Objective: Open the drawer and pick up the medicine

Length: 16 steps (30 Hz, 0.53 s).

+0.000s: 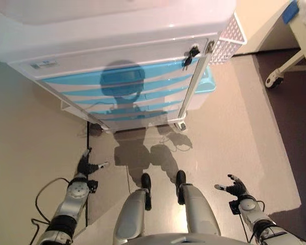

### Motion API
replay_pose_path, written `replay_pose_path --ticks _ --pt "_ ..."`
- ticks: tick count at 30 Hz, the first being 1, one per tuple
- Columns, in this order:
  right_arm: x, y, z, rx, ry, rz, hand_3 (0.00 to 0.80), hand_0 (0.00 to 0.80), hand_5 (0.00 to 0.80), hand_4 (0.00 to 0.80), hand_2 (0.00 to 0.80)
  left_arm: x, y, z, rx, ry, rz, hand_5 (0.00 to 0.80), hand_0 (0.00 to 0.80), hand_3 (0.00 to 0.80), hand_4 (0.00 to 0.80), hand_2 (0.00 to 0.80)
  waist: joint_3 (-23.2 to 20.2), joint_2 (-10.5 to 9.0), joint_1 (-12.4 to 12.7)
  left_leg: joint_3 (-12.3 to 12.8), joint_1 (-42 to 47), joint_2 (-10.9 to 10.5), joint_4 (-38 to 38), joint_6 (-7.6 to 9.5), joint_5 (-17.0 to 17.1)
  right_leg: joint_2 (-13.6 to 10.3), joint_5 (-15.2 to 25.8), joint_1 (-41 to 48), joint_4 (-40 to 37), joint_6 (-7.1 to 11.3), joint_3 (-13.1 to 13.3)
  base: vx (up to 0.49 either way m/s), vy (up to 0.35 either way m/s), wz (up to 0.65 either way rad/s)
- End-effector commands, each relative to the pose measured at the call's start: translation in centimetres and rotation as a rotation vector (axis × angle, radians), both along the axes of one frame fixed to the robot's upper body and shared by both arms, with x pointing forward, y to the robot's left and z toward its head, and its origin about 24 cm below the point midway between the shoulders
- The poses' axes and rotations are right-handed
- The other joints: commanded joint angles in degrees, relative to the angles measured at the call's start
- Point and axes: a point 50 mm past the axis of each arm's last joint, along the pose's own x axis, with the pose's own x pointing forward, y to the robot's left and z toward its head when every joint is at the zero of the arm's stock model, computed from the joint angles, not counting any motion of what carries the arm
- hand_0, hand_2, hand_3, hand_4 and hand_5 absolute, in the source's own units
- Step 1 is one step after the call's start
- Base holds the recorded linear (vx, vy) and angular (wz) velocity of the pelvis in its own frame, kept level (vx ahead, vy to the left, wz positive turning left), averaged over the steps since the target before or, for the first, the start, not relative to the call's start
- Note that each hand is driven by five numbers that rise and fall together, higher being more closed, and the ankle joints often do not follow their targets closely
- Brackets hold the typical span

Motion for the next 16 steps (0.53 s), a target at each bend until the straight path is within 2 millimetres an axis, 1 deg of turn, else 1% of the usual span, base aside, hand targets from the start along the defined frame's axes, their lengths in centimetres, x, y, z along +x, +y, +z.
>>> replay_pose_path --ticks 1,2,3,4,5,8,10,12,13,14,15,16 --pt "-2.5 -0.7 -1.1 0.03 0.086 -0.052 0.0 0.0 0.0 0.0 0.0 -0.8 0.5 -1.3 -0.02 0.076 0.023 0.0 0.0 0.0 0.0 0.0 -2.6 -1.68 0.0 -1.3 1.3 -2.9 -4.5 1.75 2.5 1.6 7.4 5.4 -10.3 2.48 -0.6 0.09 -0.056 0.06" --pt "-2.9 -0.4 -1.4 0.047 0.101 -0.057 0.0 0.0 0.0 0.0 0.0 -1.5 0.3 -2.1 -0.03 0.123 0.03 0.0 0.0 0.0 0.0 0.0 -3.5 -1.84 0.0 -1.4 2.2 -2.8 -5.5 1.59 2.9 1.6 7.6 6.3 -11.4 2.55 -0.9 0.112 -0.065 0.05" --pt "-3.7 0.2 -1.9 0.066 0.141 -0.049 0.0 0.0 0.0 0.0 0.0 -3.4 0.2 -3.7 -0.032 0.229 0.046 0.0 0.0 0.0 0.0 0.0 -4.9 -2.06 0.2 -1.3 4.4 -2.6 -7.7 1.29 3.6 1.9 7.9 8.4 -13.2 2.67 -1.0 0.085 -0.042 0.03" --pt "-3.7 0.2 -1.9 0.066 0.141 -0.049 0.0 0.0 0.0 0.0 0.0 -3.4 0.2 -3.7 -0.032 0.229 0.046 0.0 0.0 0.0 0.0 0.0 -4.9 -2.05 0.2 -1.3 4.6 -2.6 -7.8 1.29 3.6 1.9 7.9 8.6 -13.3 2.67 -1.1 0.087 -0.044 0.03" --pt "-4.1 0.5 -2.3 0.08 0.165 -0.047 0.0 0.0 0.0 0.0 0.0 -4.5 0.0 -4.6 -0.037 0.291 0.059 0.0 0.0 0.0 0.0 0.0 -5.7 -2.21 0.4 -1.2 5.9 -2.3 -9.2 1.01 4.3 2.1 8.3 9.7 -14.5 2.73 -1.3 0.061 -0.036 0.01" --pt "-5.2 1.1 -3.0 0.106 0.217 -0.056 0.0 0.0 0.0 0.0 0.0 -6.8 -0.8 -6.1 -0.05 0.405 0.05 0.0 0.0 0.0 0.0 0.0 -8.2 -2.59 0.7 -1.1 8.7 -1.9 -12.3 0.53 5.2 2.6 8.7 12.7 -17.5 2.96 -1.8 0.093 -0.042 0.02" --pt "-5.8 1.5 -3.3 0.123 0.24 -0.065 0.0 0.0 0.0 0.0 0.0 -8.0 -1.5 -6.9 -0.046 0.473 0.011 0.0 0.0 0.0 0.0 0.0 -9.6 -2.77 0.8 -1.2 10.5 -1.6 -14.5 0.18 6.1 2.9 8.8 14.5 -19.0 3.12 -2.2 0.09 -0.034 0.06" --pt "-6.5 2.0 -3.7 0.138 0.275 -0.07 0.0 0.0 0.0 0.0 0.0 -8.8 -2.3 -7.4 -0.051 0.516 -0.032 0.0 0.0 0.0 0.0 0.0 -10.8 -2.87 0.9 -1.1 11.8 -1.4 -16.0 -0.2 6.7 3.0 8.8 16.1 -20.0 3.21 -2.7 0.067 -0.025 0.15" --pt "-6.8 2.2 -3.9 0.146 0.286 -0.069 0.0 0.0 0.0 0.0 0.0 -9.1 -2.4 -7.5 -0.056 0.527 -0.033 0.0 0.0 0.0 0.0 0.0 -11.2 -2.96 0.8 -1.1 12.3 -1.3 -16.4 -0.31 6.8 3.0 8.8 16.7 -20.3 3.24 -3.1 0.082 -0.031 0.17" --pt "-7.7 2.7 -4.3 0.171 0.324 -0.077 0.0 0.0 0.0 0.0 0.0 -9.9 -2.5 -7.9 -0.074 0.56 -0.014 0.0 0.0 0.0 0.0 0.0 -12.2 -3.22 1.1 -1.3 13.3 -1.2 -16.4 -0.39 6.6 3.1 8.6 17.9 -20.6 3.27 -3.4 0.063 -0.025 0.13" --pt "-7.7 2.7 -4.3 0.171 0.324 -0.077 0.0 0.0 0.0 0.0 0.0 -9.9 -2.5 -7.9 -0.074 0.56 -0.014 0.0 0.0 0.0 0.0 0.0 -12.1 -3.22 1.0 -1.3 13.3 -1.2 -16.4 -0.39 6.6 3.1 8.6 17.9 -20.6 3.27 -3.4 0.071 -0.025 0.09" --pt "-8.0 2.8 -4.4 0.179 0.335 -0.088 0.0 0.0 0.0 0.0 0.0 -10.3 -2.7 -8.1 -0.081 0.575 -0.017 0.0 0.0 0.0 0.0 0.0 -12.6 -3.3 1.1 -1.4 13.8 -1.3 -16.4 -0.35 6.4 3.1 8.5 18.5 -20.8 3.25 -3.5 0.028 -0.004 0.05"
